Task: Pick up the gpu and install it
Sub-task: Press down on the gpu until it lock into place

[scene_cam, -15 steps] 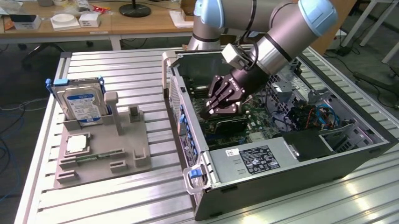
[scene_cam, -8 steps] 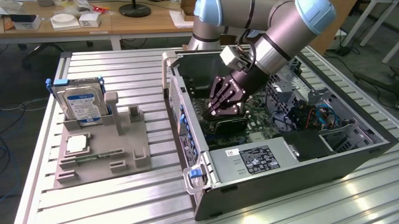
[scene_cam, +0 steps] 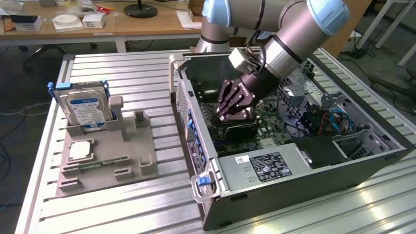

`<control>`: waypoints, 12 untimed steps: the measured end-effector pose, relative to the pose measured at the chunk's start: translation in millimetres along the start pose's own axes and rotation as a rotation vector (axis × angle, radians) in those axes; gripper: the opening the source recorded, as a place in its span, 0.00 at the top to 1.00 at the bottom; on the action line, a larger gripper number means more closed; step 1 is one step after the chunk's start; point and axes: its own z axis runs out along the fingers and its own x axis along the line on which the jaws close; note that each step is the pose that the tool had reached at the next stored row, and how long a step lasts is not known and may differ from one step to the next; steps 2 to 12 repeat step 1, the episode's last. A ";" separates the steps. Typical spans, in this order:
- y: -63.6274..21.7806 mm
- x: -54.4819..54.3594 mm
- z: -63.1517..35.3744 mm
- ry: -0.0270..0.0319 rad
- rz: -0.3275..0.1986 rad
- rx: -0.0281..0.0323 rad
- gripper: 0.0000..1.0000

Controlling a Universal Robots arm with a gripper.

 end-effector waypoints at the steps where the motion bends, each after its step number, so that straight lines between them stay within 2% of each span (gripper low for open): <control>1: 0.2 0.0 0.1 0.0000 0.000 0.0000 0.90; 12: 0.2 0.0 0.1 0.0000 0.000 0.0000 0.90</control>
